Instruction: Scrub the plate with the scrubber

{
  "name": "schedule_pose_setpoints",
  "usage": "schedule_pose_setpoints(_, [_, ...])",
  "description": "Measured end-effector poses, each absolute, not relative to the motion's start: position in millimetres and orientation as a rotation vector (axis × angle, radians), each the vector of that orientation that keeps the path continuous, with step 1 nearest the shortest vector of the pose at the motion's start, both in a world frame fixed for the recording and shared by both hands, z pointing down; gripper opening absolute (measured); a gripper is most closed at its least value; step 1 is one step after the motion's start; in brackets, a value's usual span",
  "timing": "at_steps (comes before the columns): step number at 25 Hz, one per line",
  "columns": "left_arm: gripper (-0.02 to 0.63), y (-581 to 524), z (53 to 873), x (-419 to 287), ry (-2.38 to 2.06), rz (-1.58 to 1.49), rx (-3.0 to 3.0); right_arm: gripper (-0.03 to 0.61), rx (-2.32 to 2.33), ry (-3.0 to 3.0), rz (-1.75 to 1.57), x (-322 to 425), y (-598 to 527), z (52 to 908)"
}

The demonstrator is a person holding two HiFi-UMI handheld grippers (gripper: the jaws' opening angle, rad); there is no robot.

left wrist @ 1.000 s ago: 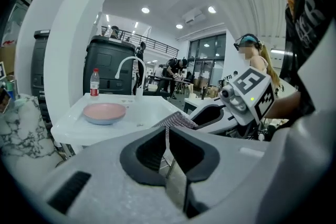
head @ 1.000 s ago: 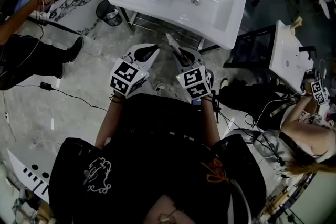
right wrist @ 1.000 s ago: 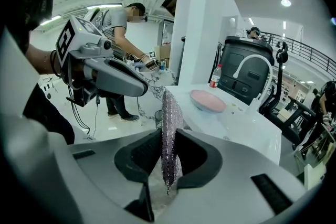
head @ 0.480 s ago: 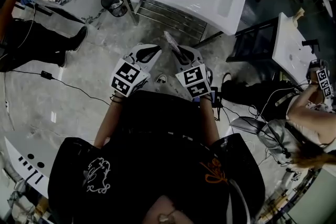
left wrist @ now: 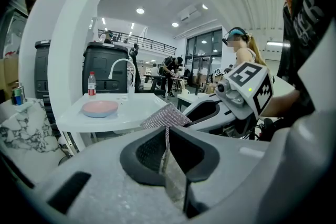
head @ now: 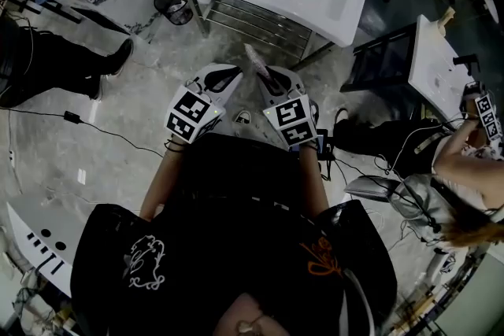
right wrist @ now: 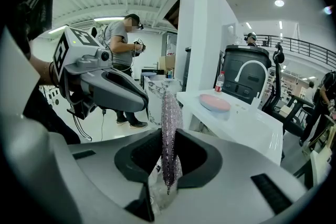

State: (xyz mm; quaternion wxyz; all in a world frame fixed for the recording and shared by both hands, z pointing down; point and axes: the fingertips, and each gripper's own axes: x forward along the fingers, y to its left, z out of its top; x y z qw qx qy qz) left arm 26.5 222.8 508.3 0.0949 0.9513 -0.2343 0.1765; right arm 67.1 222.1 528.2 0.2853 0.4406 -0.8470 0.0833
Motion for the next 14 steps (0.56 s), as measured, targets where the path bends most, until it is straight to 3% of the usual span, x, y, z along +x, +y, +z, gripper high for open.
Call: schedule_pose_setpoints(14, [0.018, 217, 501, 46, -0.692, 0.539, 2.855, 0.066, 1.224, -2.28, 0.169, 88, 220, 517])
